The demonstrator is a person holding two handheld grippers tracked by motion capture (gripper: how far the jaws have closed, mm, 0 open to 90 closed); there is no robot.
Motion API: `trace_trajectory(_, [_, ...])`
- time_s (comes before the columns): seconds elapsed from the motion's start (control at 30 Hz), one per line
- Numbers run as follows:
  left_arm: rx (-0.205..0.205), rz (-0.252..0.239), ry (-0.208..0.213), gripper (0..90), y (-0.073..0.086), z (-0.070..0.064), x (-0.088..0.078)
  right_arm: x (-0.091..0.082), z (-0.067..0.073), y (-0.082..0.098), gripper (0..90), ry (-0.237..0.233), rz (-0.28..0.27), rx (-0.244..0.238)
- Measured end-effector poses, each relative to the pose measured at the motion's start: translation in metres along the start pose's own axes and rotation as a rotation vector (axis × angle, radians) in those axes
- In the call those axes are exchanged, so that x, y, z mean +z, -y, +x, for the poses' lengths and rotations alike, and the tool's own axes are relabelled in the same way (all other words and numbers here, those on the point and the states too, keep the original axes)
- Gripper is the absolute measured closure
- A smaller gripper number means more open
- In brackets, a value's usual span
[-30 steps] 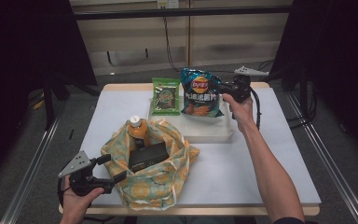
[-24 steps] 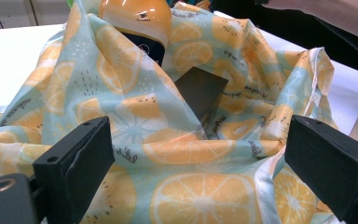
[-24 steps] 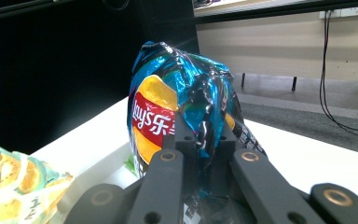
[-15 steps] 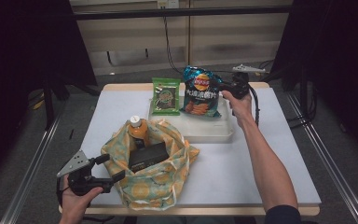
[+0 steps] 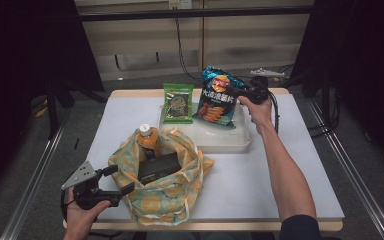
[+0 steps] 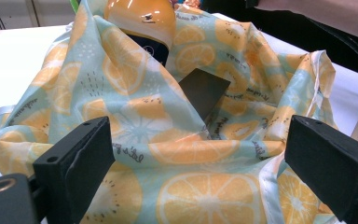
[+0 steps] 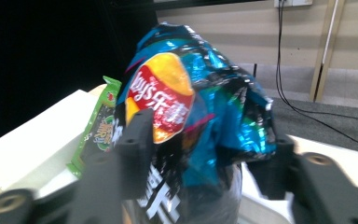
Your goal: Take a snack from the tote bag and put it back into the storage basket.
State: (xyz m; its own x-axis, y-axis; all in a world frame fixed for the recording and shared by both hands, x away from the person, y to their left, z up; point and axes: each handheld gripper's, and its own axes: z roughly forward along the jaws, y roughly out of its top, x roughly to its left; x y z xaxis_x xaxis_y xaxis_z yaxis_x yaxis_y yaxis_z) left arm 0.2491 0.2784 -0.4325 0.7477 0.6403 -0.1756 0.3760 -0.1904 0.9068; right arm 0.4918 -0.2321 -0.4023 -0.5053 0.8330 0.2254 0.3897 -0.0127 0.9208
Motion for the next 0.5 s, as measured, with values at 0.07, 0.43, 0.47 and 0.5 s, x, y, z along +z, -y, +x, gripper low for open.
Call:
trace_trajectory(0.07, [0.001,0.002,-0.003,7.6,0.000,-0.001,0.000,-0.002,-0.001,-0.001,37.4,0.009,-0.001,0.005])
trace_trajectory(0.43, [0.005,0.003,-0.013,7.6,-0.001,-0.002,0.000,-0.031,0.003,0.008,25.7,0.075,0.012,-0.011])
trace_trajectory(0.47, [0.003,0.000,-0.013,7.6,-0.001,-0.002,0.000,-0.034,0.003,0.010,26.2,0.062,0.006,0.000])
trace_trajectory(0.5, [0.004,0.002,-0.014,7.6,-0.001,-0.002,0.000,-0.037,0.005,0.013,27.3,0.053,-0.002,0.019])
